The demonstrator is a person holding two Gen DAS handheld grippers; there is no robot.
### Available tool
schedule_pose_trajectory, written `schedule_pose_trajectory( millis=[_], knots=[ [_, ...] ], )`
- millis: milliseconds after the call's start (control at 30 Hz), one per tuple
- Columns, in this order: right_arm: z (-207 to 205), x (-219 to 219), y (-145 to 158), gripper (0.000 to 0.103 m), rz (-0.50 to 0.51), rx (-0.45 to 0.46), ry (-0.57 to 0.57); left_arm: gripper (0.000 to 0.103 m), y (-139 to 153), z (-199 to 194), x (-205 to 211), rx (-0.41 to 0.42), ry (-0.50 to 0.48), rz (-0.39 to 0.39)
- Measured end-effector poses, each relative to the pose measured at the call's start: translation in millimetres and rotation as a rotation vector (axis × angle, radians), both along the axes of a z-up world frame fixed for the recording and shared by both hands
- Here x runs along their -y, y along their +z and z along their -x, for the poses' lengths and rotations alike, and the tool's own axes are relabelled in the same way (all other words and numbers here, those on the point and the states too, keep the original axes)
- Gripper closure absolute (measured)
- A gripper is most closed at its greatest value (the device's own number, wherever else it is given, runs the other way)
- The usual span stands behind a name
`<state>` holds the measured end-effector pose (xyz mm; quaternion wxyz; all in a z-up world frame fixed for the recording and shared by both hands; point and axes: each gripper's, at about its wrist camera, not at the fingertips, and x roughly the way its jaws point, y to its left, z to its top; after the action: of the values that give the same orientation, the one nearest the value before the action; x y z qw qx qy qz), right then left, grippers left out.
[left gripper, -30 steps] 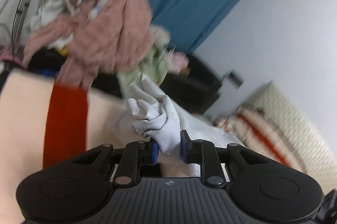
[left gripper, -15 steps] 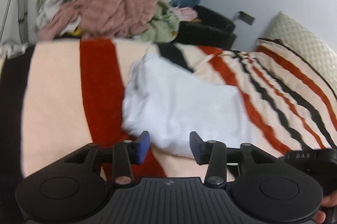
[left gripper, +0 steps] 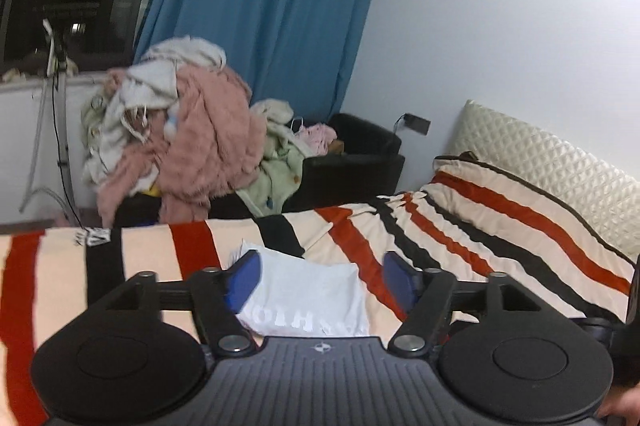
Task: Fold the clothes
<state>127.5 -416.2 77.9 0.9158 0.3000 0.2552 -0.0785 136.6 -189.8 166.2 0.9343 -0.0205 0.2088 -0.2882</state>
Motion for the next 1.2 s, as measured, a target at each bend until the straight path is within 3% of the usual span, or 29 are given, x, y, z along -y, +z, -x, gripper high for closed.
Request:
schedule_pose_trajectory(
  millis=[100, 167, 200, 233, 267, 467, 667, 767, 900, 1067, 1200],
  knots=[
    [33.6, -18.7, 17.4, 0.083, 0.047, 0.03, 0.029, 0.002, 12.4, 51.8, -14.0, 0.062, 0.003, -0.028],
    [54.3, -30.3, 24.0, 0.059, 0.075, 0.05, 0.043, 0.0, 12.2, 80.1, -22.9, 0.091, 0.006, -0.047],
    [64.4, -36.0, 25.4, 0.037, 0.09, 0.064, 0.048, 0.0, 10.9, 93.5, -27.3, 0.103, 0.004, -0.058],
    [73.4, -40.9, 26.2, 0.022, 0.105, 0.079, 0.051, 0.0, 7.5, 105.7, -32.7, 0.113, 0.002, -0.069],
    [81.3, -45.3, 25.2, 0.019, 0.124, 0.096, 0.048, 0.0, 2.7, 117.0, -38.7, 0.121, -0.002, -0.081],
    [113.8, -69.1, 0.5, 0.019, 0.204, 0.15, 0.053, 0.0, -21.5, 154.9, -73.4, 0.158, 0.017, -0.128],
    [123.0, -96.1, -34.5, 0.019, 0.312, 0.21, 0.051, 0.0, -43.2, 169.8, -101.7, 0.194, 0.074, -0.083],
    [122.3, -107.0, -51.3, 0.019, 0.343, 0.231, 0.045, 0.0, -57.7, 171.0, -110.6, 0.193, 0.108, -0.047],
    [115.7, -119.4, -74.3, 0.019, 0.377, 0.236, 0.034, 0.0, -80.9, 169.1, -116.5, 0.18, 0.182, -0.054],
    [106.1, -129.5, -94.0, 0.019, 0.42, 0.236, 0.026, 0.0, -102.8, 163.0, -122.6, 0.182, 0.2, -0.066],
    [102.7, -133.0, -104.1, 0.019, 0.441, 0.247, -0.005, 0.0, -119.0, 149.8, -130.3, 0.122, 0.2, -0.038]
  ],
)
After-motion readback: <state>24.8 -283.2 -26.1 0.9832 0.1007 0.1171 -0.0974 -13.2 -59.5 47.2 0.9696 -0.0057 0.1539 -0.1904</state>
